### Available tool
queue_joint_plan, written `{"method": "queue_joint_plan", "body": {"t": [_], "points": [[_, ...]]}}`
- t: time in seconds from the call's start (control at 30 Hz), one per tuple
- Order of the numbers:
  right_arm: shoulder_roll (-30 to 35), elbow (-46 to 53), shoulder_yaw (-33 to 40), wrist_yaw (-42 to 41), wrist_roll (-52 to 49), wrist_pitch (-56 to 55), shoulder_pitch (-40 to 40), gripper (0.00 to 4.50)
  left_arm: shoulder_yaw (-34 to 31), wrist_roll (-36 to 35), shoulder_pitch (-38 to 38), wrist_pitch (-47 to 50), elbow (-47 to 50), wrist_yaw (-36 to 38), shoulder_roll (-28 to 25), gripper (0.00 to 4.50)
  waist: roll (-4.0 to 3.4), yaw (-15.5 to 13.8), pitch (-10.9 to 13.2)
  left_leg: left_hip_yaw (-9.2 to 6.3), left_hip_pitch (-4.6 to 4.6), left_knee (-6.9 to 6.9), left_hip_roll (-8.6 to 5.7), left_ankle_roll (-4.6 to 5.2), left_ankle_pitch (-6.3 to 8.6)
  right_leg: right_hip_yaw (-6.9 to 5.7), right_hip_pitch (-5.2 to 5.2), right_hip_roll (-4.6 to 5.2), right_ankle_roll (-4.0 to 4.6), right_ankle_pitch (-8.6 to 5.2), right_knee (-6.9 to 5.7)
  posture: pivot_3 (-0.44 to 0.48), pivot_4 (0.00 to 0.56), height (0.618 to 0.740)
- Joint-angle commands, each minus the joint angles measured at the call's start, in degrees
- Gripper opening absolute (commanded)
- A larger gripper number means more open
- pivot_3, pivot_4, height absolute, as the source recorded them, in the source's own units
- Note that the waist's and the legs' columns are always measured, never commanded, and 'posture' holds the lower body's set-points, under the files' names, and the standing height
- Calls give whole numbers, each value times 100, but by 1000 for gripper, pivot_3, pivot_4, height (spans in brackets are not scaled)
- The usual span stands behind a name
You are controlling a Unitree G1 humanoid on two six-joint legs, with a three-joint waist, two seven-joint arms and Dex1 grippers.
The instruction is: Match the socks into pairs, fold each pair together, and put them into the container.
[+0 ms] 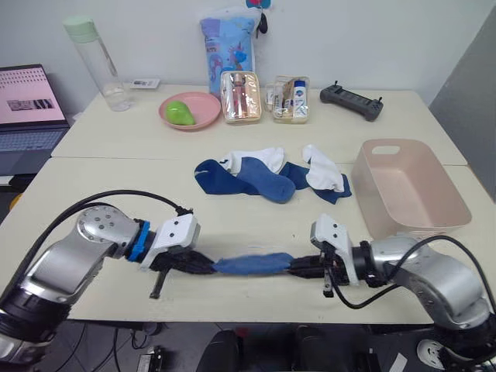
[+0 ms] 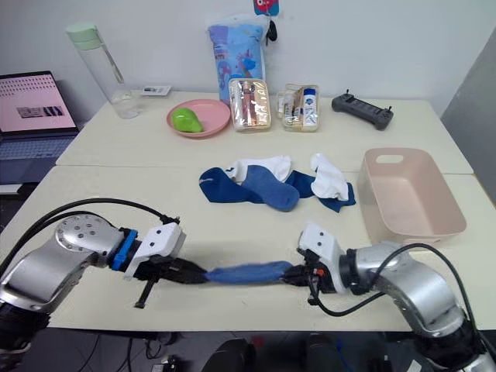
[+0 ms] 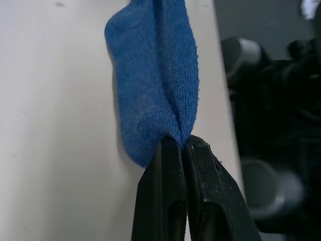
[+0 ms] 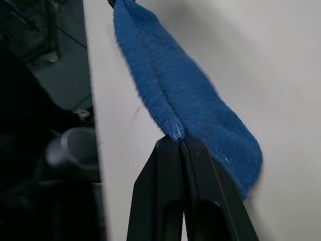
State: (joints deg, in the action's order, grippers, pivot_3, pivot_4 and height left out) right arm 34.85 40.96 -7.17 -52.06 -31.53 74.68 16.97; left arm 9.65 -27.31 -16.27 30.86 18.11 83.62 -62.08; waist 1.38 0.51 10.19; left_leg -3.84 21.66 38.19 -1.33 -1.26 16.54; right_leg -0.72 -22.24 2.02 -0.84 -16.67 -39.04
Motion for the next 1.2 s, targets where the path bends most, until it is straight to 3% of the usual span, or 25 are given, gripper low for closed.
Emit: {"method": "queue_joint_plan", "body": {"t": [0.03,0.17,0.37,0.6,0.73,0.77,0.97,1.07,1.2], "points": [[-75,162,248,262,-474,671,156,20,207,-192,-229,616,165,193,-76,0,0,2,0,0,1,0,0,0,0,0,-1,0,0,0,0,0,150,733],[-242,-136,228,643,-549,866,435,20,639,52,-890,1008,-286,113,296,0,1,1,0,1,2,2,-2,0,0,-1,-1,-2,0,0,-1,0,150,733],[-653,-1454,-173,1480,113,285,1225,20,1088,636,-1946,1140,-1785,-194,1123,0,2,48,0,6,5,6,-3,3,-2,4,-5,-7,-2,1,-3,0,150,733],[-737,-2009,-368,1659,330,-223,1589,20,860,983,-2049,685,-2521,-572,1532,0,2,115,-1,8,36,-1,-2,2,-2,10,-36,0,-7,-3,6,0,150,733],[-656,-1924,-299,1666,352,-453,1521,960,699,791,-2048,922,-2730,-398,1530,0,2,115,0,8,51,5,-3,1,-3,11,-50,4,-6,-3,1,0,150,733],[-622,-1884,-250,1663,334,-498,1496,1359,637,752,-2046,958,-2797,-362,1509,462,2,116,-1,9,50,6,-4,1,-3,11,-50,4,-6,-3,-3,0,150,733],[-337,-1480,74,1654,223,-661,1145,3395,47,666,-2048,913,-3463,-519,1487,2189,2,115,-1,7,49,10,-4,2,-3,8,-50,3,-5,-2,-9,0,150,733],[-254,-1203,146,1760,284,-820,727,4384,-316,504,-1705,1145,-3292,-750,1490,3087,4,114,-2,8,50,10,-4,2,-2,10,-50,4,-6,-2,-5,0,150,733],[-373,-1123,7,2038,455,-1033,371,4500,-480,474,-1265,1304,-2934,-1032,1548,4390,4,115,-1,10,49,8,-4,3,-2,14,-50,6,-6,-2,-4,0,150,733]]}}
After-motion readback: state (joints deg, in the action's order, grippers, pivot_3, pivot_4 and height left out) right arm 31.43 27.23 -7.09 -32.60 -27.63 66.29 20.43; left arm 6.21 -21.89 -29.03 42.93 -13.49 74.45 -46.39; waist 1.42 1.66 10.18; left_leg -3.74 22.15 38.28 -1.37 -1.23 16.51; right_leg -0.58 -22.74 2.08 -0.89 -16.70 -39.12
